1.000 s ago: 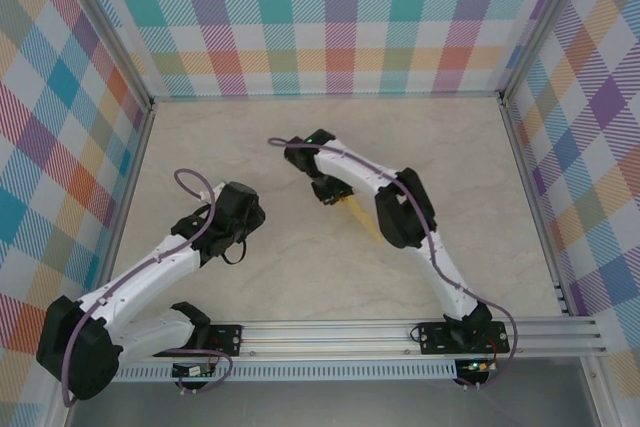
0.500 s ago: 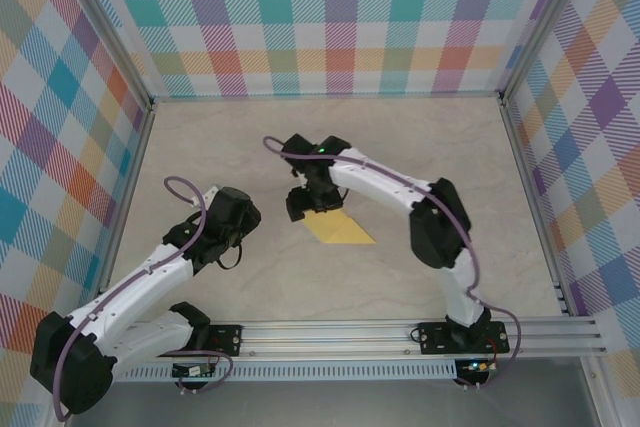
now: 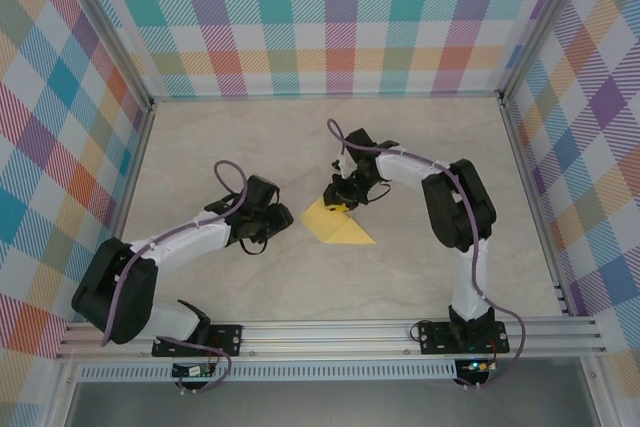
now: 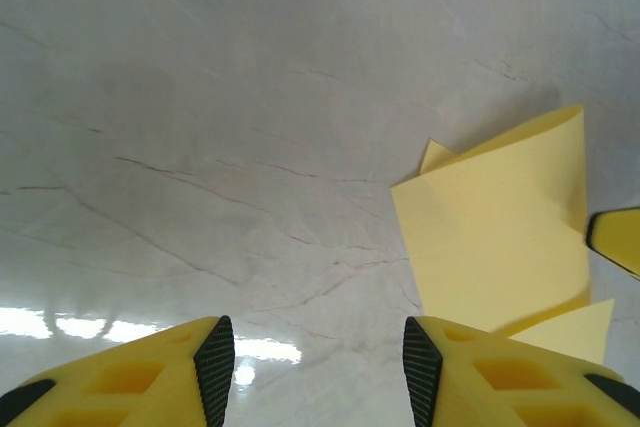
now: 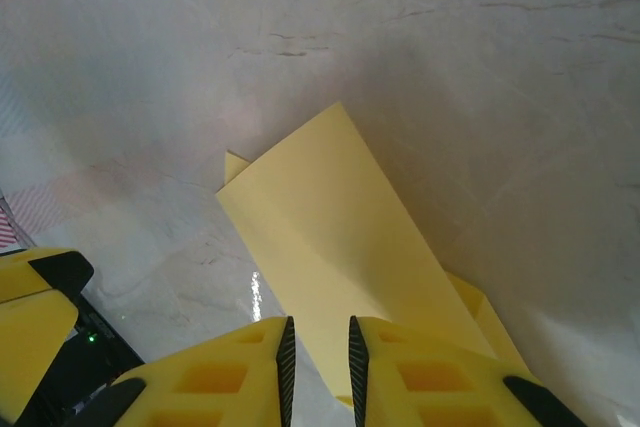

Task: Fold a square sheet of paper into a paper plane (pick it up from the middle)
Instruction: Rotate the paper at the center of the table.

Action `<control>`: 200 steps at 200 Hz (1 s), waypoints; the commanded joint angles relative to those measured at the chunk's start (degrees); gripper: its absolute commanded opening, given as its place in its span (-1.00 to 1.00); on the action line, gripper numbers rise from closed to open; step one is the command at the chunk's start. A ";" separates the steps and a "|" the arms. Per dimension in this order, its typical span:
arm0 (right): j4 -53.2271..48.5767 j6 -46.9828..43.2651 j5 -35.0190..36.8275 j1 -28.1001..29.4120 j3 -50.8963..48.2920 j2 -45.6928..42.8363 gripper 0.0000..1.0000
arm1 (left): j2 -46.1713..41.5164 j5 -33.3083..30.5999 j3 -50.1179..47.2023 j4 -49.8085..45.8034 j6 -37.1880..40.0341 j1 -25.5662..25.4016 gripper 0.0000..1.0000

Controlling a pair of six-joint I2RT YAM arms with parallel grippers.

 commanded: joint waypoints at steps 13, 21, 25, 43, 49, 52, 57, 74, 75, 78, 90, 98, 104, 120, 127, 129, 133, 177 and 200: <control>5.40 3.64 0.64 -1.15 -1.76 1.94 -0.54 | 3.06 5.00 2.91 2.81 1.12 0.83 0.00; 6.92 5.69 1.47 -1.62 -3.20 2.10 -0.54 | 3.57 5.19 3.24 2.85 1.12 0.83 0.00; 7.70 6.78 1.76 -1.79 -3.86 2.13 -0.55 | 3.80 5.31 3.31 2.84 1.16 0.83 0.00; 11.39 12.36 4.31 -2.00 -7.69 1.53 -0.55 | 4.69 5.59 3.86 2.89 1.17 0.83 0.00; 13.02 14.73 4.74 -2.00 -9.32 1.00 -0.56 | 4.93 5.66 3.96 3.02 1.13 0.83 0.00; 13.73 16.08 5.43 -2.00 -10.18 0.60 -0.56 | 5.10 5.72 4.00 3.09 1.01 0.83 0.00; 14.63 18.45 6.67 -2.00 -11.60 0.04 -0.55 | 5.29 5.82 4.10 3.20 0.96 0.83 0.00; 17.35 26.59 8.77 -2.00 -15.93 -1.70 -0.57 | 5.85 6.26 4.32 3.75 0.66 0.83 0.00; 17.46 27.03 8.89 -2.00 -16.22 -1.81 -0.57 | 5.90 6.28 4.32 3.76 0.65 0.83 0.00; 17.99 28.82 9.29 -1.94 -17.09 -2.12 -0.57 | 6.06 6.39 4.36 3.84 0.55 0.83 0.00; 23.04 34.65 8.20 -1.92 -21.19 -3.50 -0.57 | 6.58 6.71 4.62 3.92 0.47 0.83 0.00; 25.04 38.05 7.48 -1.92 -23.26 -4.32 -0.57 | 6.95 6.89 4.91 3.86 0.45 0.83 0.00; 26.34 40.08 6.45 -1.92 -24.43 -4.96 -0.57 | 7.30 7.05 5.06 3.85 0.46 0.83 0.00; 28.60 42.42 5.43 -1.83 -26.49 -7.49 -0.56 | 8.08 7.63 5.35 4.01 0.42 0.83 0.00; 30.00 42.12 5.40 -1.83 -27.23 -8.93 -0.53 | 8.42 7.92 5.38 4.31 0.38 0.83 0.00; 30.24 41.73 5.34 -1.89 -27.30 -9.46 -0.53 | 8.48 8.02 5.40 4.41 0.37 0.83 0.00; 30.01 40.78 5.52 -1.98 -27.11 -10.55 -0.51 | 8.66 8.20 5.44 4.61 0.30 0.83 0.00; 12.80 17.53 10.15 -2.26 -18.71 -19.67 -0.34 | 10.33 10.75 5.51 6.74 -0.09 0.83 0.02; 9.50 10.08 5.78 -2.38 -18.86 -20.07 -0.41 | 11.37 11.75 5.84 7.48 -0.16 0.84 0.02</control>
